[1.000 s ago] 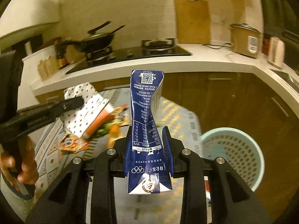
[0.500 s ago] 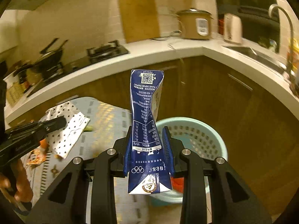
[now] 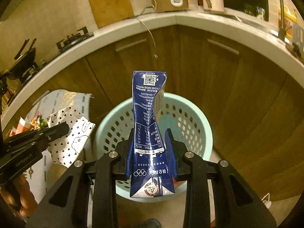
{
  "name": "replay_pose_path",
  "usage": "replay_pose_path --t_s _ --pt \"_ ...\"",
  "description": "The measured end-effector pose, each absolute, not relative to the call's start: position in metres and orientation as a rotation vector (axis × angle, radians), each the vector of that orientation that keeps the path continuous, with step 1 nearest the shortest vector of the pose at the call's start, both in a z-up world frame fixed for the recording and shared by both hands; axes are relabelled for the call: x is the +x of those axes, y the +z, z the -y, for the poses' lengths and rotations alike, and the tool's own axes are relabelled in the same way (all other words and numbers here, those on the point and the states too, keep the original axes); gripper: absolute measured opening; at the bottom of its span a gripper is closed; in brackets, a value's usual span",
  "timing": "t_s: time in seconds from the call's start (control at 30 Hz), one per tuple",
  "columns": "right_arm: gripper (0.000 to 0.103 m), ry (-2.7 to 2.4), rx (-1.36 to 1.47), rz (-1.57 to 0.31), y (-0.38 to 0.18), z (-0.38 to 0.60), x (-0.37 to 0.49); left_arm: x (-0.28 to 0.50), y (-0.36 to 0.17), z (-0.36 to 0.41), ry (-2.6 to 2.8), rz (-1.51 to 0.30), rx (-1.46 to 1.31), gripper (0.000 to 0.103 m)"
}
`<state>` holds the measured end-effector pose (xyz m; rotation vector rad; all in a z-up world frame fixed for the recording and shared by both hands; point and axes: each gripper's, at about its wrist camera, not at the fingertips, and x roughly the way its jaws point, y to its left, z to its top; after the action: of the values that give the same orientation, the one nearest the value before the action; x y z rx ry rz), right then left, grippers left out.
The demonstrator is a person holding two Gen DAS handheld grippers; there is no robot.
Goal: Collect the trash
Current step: 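Carry both items over the basket and open both tools to drop them, then move both open tools back toward the table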
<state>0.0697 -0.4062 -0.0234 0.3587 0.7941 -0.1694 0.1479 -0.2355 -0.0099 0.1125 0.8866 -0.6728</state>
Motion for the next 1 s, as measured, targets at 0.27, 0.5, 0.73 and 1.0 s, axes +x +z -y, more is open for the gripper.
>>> replay_pose_path --t_s 0.27,0.5,0.73,1.0 --pt "0.028 -0.199 0.406 -0.868 -0.055 0.419 0.073 0.148 -0.031 0.254 -0.678 -0.937 0.136 0.052" --pt "0.028 -0.21 0.438 -0.874 -0.058 0.429 0.071 0.146 -0.026 0.245 -0.672 -0.922 0.126 0.054" --pt "0.028 -0.176 0.412 -0.852 -0.047 0.414 0.072 0.141 -0.021 0.229 -0.66 -0.913 0.107 0.054" --pt "0.045 -0.126 0.374 -0.813 -0.027 0.39 0.073 0.137 -0.003 0.196 -0.623 -0.875 0.047 0.064"
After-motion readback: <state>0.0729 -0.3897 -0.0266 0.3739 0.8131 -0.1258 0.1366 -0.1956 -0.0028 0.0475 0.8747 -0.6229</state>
